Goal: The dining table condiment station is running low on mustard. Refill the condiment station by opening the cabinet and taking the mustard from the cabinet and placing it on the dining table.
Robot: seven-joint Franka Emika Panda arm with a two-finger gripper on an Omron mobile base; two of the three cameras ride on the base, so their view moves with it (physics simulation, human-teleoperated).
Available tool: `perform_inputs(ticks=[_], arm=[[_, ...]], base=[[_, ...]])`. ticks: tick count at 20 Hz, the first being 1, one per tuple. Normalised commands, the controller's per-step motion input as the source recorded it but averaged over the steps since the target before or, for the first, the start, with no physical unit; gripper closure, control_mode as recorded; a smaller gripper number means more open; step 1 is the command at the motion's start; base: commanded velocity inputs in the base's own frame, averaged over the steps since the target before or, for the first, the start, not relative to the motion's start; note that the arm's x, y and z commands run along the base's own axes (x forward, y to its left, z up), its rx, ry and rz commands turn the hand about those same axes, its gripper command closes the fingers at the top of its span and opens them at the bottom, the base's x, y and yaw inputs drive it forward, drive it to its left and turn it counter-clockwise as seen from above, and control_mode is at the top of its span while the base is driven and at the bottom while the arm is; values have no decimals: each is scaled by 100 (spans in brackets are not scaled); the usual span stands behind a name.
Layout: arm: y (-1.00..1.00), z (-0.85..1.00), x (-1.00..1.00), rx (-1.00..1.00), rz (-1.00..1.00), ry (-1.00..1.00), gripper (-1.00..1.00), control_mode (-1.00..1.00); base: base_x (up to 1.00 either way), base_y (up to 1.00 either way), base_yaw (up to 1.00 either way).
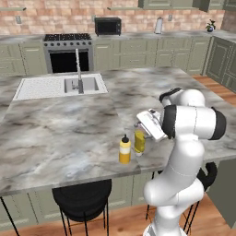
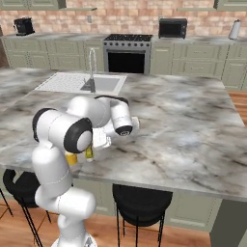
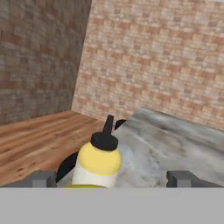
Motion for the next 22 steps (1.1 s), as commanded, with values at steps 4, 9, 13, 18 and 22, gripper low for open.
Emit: perform_inputs(ticks=[4, 9, 13, 18, 22], arm=[[0, 38, -52, 0, 0, -3, -100, -100], [0, 34, -72, 0, 0, -15, -100, -100], [0, 47, -77, 0, 0, -36, -100, -100], [0, 58, -90, -1, -4, -30, -100, -100], [0, 61, -82, -4, -10, -24, -100, -100]], base=[[0, 0, 0], [0, 0, 0], [0, 0, 0], [0, 0, 0], [0, 0, 0]])
